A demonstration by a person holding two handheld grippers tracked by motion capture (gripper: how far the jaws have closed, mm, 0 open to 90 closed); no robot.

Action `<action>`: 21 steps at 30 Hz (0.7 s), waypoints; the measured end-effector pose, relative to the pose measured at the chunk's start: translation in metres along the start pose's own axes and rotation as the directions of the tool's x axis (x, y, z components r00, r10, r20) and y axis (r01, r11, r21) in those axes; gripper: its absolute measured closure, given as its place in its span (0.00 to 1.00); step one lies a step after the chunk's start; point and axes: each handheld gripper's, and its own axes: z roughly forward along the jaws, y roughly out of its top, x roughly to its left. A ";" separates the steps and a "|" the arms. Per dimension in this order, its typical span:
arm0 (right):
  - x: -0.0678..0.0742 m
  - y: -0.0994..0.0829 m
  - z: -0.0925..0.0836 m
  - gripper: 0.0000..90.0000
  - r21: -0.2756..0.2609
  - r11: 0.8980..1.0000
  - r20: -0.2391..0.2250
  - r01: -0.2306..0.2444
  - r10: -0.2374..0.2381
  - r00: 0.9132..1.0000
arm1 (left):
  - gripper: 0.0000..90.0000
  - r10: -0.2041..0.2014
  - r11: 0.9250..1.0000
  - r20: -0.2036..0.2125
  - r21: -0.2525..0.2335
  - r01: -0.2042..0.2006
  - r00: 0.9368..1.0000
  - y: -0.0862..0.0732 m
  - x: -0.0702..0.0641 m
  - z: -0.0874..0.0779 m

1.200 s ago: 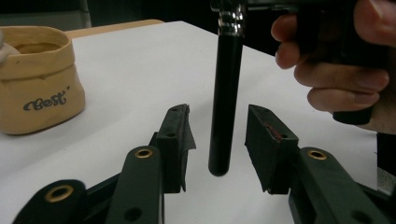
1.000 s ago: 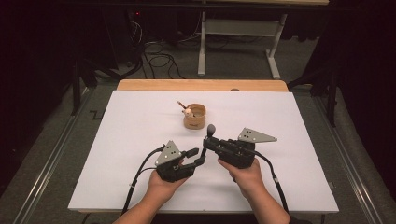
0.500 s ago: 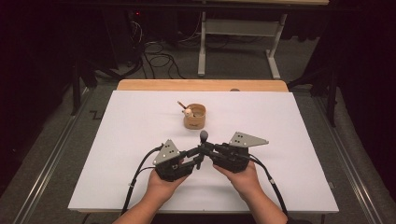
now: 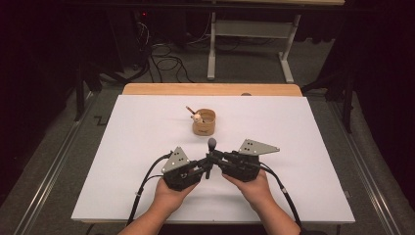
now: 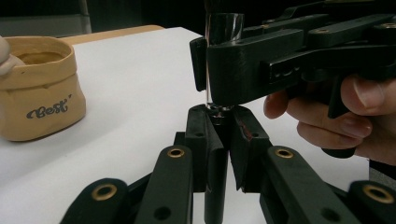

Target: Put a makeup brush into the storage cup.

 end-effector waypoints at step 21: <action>-0.004 0.012 -0.019 0.53 -0.015 0.999 0.033 0.040 -0.040 0.999 | 0.88 -0.025 0.999 -0.046 -0.029 0.024 0.999 0.001 0.012 -0.010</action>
